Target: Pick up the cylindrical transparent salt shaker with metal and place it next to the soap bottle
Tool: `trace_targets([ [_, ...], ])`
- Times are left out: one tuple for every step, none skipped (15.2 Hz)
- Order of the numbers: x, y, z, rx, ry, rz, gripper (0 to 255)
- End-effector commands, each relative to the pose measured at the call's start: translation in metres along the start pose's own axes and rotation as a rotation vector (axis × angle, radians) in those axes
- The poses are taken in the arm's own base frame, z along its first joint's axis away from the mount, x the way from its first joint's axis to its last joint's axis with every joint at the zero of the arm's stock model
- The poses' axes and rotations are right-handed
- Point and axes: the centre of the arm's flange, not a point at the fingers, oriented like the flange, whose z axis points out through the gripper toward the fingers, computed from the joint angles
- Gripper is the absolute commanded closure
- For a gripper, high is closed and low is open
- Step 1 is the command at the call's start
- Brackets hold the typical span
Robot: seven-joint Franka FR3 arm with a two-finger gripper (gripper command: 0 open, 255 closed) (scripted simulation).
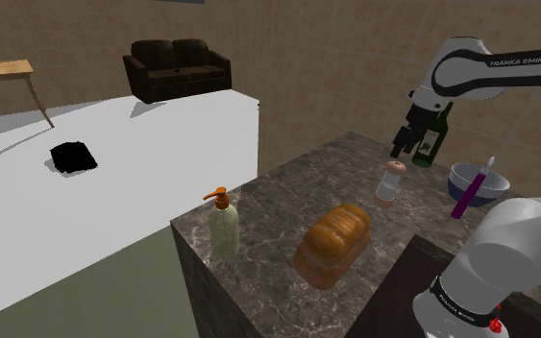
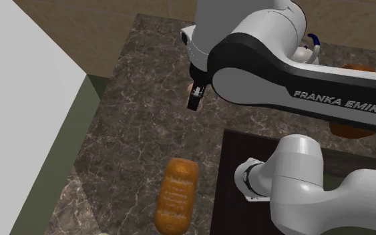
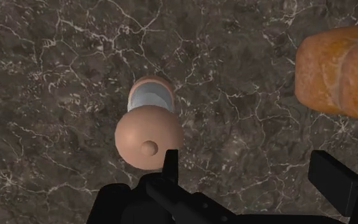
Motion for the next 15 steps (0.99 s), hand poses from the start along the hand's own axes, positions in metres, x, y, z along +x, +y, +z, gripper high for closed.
trace_targets([
  [-0.001, 0.029, 0.011, 0.011, 0.000, 0.004, 0],
  [-0.001, 0.041, 0.018, 0.016, -0.001, 0.007, 0],
  [-0.001, 0.054, 0.024, 0.022, -0.001, 0.009, 0],
  [-0.001, 0.066, 0.030, 0.028, -0.002, 0.012, 0],
  [-0.002, 0.078, 0.037, 0.033, -0.002, 0.014, 0],
  [-0.002, 0.082, 0.039, 0.035, -0.002, 0.015, 0],
  [-0.002, 0.082, 0.044, 0.035, -0.002, 0.015, 0],
  [-0.002, 0.082, 0.049, 0.035, -0.002, 0.015, 0],
  [-0.002, 0.082, 0.054, 0.035, -0.002, 0.015, 0],
  [-0.002, 0.081, 0.060, 0.035, -0.002, 0.015, 0],
  [-0.002, 0.081, 0.065, 0.035, -0.002, 0.015, 0],
  [-0.002, 0.081, 0.070, 0.035, -0.002, 0.015, 0],
  [-0.002, 0.081, 0.079, 0.035, -0.002, 0.015, 0],
  [-0.002, 0.081, 0.079, 0.035, -0.002, 0.015, 0],
  [-0.002, 0.081, 0.079, 0.035, -0.002, 0.015, 0],
])
